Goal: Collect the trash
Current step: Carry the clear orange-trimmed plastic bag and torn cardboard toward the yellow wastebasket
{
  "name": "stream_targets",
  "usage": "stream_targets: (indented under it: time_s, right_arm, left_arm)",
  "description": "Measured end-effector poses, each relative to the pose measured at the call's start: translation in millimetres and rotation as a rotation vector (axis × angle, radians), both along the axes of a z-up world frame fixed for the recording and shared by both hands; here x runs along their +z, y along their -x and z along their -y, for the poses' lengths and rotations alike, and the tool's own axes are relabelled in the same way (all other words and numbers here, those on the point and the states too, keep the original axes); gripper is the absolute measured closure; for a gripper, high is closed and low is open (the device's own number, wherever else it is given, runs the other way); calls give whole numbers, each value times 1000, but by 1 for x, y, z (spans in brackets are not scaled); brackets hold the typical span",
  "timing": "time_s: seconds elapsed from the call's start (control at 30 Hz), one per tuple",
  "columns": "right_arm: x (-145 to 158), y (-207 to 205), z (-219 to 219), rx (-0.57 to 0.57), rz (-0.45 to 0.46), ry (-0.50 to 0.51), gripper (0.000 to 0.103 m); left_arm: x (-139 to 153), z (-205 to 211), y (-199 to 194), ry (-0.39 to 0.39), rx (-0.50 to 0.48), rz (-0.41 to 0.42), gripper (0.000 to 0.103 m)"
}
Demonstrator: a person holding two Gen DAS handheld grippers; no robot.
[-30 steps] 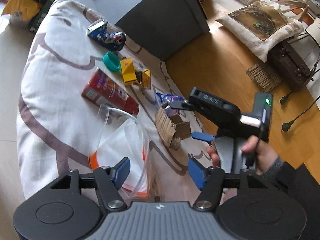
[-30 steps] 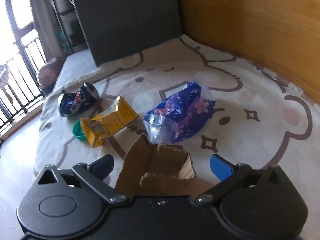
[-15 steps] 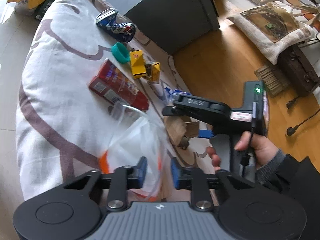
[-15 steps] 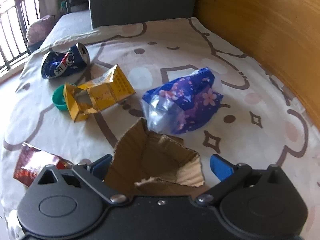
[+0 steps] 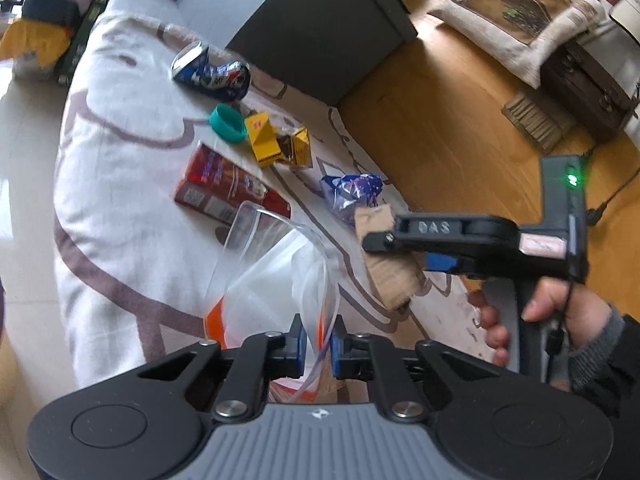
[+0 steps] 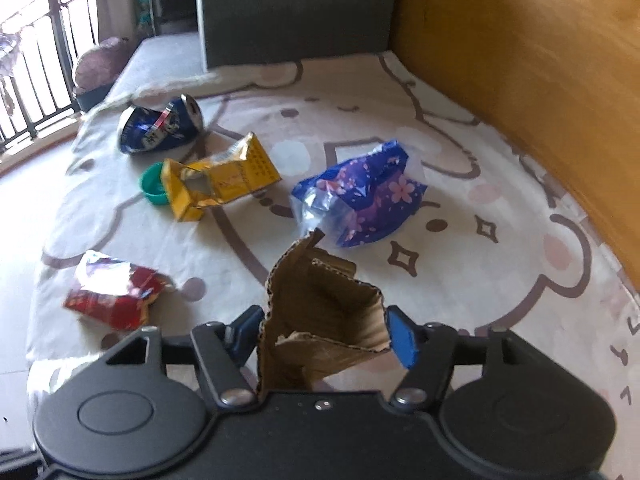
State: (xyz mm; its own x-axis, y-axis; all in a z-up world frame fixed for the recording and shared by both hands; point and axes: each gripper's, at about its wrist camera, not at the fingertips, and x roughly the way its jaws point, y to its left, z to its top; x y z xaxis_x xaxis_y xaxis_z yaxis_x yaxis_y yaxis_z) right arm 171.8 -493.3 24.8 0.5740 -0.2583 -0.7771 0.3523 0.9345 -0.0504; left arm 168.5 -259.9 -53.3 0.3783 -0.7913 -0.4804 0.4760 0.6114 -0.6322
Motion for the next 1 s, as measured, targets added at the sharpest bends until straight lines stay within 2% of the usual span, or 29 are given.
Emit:
stream_targets:
  time_s: [0.43,0.63,1.0]
  right_arm:
    - [19,81,-38,38,98,59,37]
    - [26,116,-54,33,162,73,37]
    - [35,145,-80,28,229,78,37]
  left_arm:
    - [33,-23,23,-135,59,133,92]
    - [48,-31,34,-226,72,193,92]
    - [70,-54,45,-360,114,295,92]
